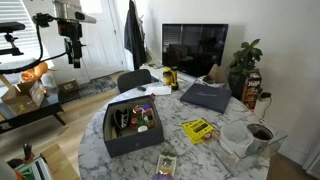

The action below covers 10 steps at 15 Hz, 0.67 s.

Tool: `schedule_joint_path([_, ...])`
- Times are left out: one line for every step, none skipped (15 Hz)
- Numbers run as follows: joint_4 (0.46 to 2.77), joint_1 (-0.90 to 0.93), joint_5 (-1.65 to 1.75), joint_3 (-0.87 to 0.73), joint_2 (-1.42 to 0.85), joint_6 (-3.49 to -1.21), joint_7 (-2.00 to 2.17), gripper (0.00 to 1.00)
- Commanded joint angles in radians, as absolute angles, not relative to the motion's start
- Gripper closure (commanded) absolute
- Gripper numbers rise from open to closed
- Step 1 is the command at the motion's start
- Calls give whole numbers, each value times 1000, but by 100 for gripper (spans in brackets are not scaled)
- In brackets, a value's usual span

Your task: Put the small wooden block into the plastic jar

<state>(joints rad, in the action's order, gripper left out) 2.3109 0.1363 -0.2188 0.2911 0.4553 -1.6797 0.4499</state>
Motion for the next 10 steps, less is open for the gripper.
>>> schedule_joint_path([2310, 141, -217, 287, 454, -1678, 452, 0])
schedule_joint_path([2310, 141, -217, 287, 454, -1678, 452, 0])
schedule_joint_path([2310, 141, -217, 287, 454, -1678, 452, 0])
schedule_joint_path([2310, 141, -217, 287, 454, -1678, 452, 0])
schedule_joint_path([2310, 141, -217, 287, 454, -1678, 452, 0])
schedule_joint_path([2290, 145, -202, 303, 422, -1711, 447, 0])
schedule_joint_path([2259, 149, -159, 333, 373, -1755, 445, 0])
schedule_joint_path([2215, 157, -103, 368, 307, -1779, 439, 0])
schedule_joint_path([2169, 155, -49, 400, 238, -1802, 469, 0])
schedule_joint_path([2129, 154, 15, 424, 181, -1813, 484, 0])
